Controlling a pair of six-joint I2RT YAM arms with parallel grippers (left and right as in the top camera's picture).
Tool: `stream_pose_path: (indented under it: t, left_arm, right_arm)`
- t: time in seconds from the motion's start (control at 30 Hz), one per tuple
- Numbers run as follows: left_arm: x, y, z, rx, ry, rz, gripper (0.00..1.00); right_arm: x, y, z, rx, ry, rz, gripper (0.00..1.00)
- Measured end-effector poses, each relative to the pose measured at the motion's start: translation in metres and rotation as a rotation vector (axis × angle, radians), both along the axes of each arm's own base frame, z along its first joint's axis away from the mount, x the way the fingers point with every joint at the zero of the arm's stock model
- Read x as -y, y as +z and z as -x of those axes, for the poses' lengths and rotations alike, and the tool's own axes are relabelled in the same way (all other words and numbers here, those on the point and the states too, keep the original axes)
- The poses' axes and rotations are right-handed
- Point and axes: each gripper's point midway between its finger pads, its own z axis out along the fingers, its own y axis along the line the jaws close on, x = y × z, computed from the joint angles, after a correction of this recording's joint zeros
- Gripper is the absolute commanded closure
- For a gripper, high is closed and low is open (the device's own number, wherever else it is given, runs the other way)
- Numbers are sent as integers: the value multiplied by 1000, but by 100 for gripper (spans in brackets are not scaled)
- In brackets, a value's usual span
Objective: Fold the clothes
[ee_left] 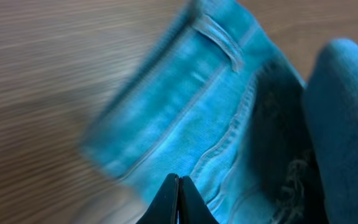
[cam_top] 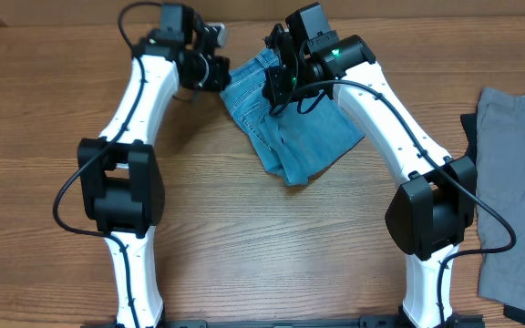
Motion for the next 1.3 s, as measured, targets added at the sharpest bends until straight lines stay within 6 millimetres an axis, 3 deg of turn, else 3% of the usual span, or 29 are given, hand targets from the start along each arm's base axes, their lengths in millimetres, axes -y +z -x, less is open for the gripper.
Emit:
stream_pose_path:
  t: [0.13,0.33,0.53,0.73,0.83,1.0,1.1,1.3]
  left_arm:
    - [26,-19,15,-19,-72,69,96]
    - [74,-11,34,-22,-197,201,96]
    - [117,-11,57,-37,-296,246,96]
    - [136,-20,75,-93,-338,252,96]
    - [138,-36,82,-139,-341,244,96]
    - [145,-67,89,-203,-331,227,96]
    - [160,-84,93,-217,-327,222,96]
    - [205,-74,92,-158,-329,272,96]
  right_arm:
    - [1,-1,2,-7,0,3,96]
    - [2,10,2,13,-2,-4,96]
    - [8,62,10,110,-10,-40,96]
    - [24,108,16,187,-43,-79,96]
    - [41,106,16,157,-81,-68,96]
    - [84,101,3,121,-176,-55,96]
    - [114,100,-4,107,-213,-61,96]
    - [165,101,-11,110,-245,-75,96]
